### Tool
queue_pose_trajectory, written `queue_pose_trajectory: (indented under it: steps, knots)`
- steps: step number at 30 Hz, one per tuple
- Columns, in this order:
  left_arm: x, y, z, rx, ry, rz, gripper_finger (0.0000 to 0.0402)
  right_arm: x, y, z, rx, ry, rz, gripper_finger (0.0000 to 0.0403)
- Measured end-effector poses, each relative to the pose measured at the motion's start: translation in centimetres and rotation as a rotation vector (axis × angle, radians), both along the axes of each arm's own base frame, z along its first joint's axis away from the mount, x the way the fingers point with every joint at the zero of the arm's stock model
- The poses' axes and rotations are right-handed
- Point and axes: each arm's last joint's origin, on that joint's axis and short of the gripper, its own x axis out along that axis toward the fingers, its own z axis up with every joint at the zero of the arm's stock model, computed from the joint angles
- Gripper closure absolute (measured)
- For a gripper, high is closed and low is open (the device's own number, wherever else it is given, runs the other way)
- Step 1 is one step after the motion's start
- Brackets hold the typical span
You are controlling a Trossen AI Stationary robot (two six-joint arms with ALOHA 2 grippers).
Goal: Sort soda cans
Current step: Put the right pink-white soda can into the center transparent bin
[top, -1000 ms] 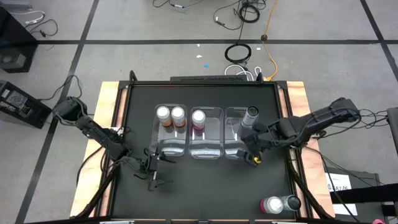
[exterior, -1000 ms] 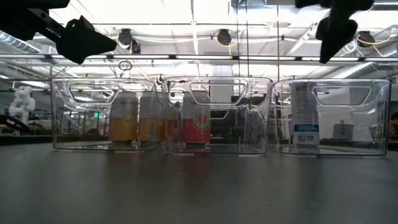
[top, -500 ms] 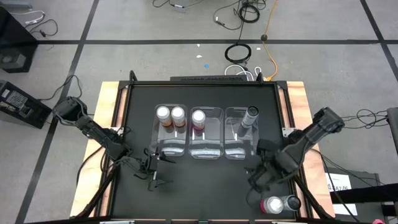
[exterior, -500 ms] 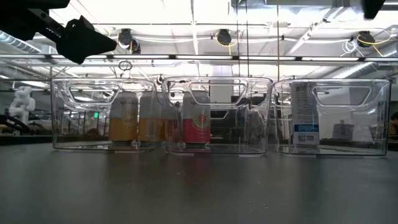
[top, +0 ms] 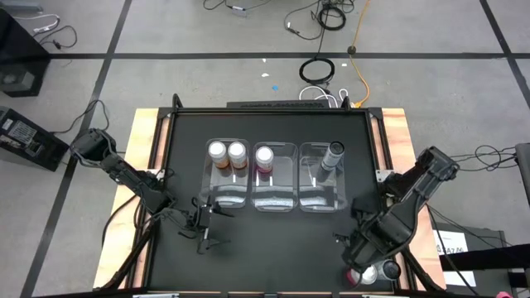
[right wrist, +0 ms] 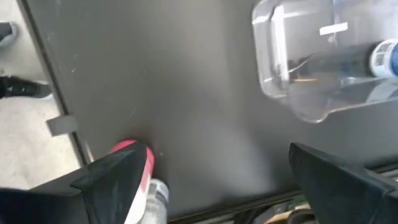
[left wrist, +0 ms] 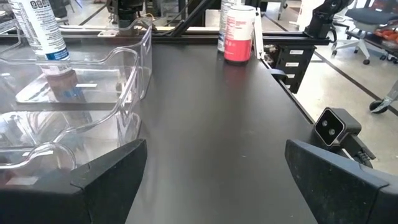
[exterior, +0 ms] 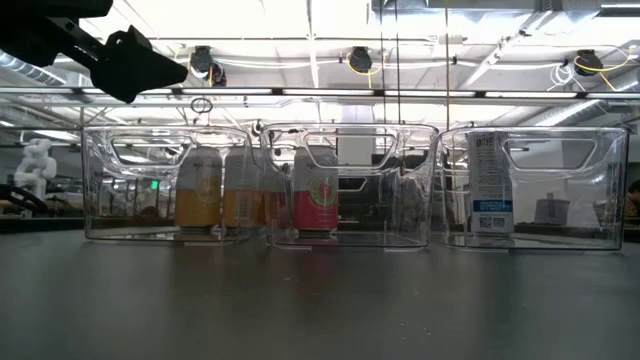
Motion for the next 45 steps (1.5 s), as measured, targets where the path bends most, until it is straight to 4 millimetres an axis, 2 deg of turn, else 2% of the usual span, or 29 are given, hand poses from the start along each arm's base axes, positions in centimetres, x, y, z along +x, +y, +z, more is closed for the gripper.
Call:
queue_pose_trajectory:
  steps: [6,15,20,27,32,38,45]
  knots:
    - [0.0,0.0,-0.1,0.003,0.005,0.0,0.0011,-0.8,1.4,-0.4,0.069,0.08,0.032,0.0018]
    - [0.0,0.0,-0.1,0.007,0.011,0.001,0.0011,-2.9,3.5,-0.5,0.085,0.06,0.062,0.0019]
    - [-0.1,0.1,-0.2,0.013,0.018,0.003,0.0011,-3.7,5.1,-1.4,0.062,0.071,0.151,0.0019]
    - [0.0,0.1,-0.2,0.016,0.015,0.013,0.0011,-3.6,7.5,-3.3,0.06,0.073,0.204,0.0019]
    - [0.0,0.1,-0.2,0.016,0.015,0.017,0.0011,-3.4,8.6,-4.7,0.046,0.096,0.166,0.0019]
    - [0.0,0.1,-0.2,0.014,0.012,0.019,0.0011,-3.1,9.3,-5.1,0.072,0.071,0.2,0.0019]
    - [0.0,0.1,-0.2,0.012,0.013,0.02,0.0011,-3.8,9.7,-5.2,0.055,0.062,0.267,0.0019]
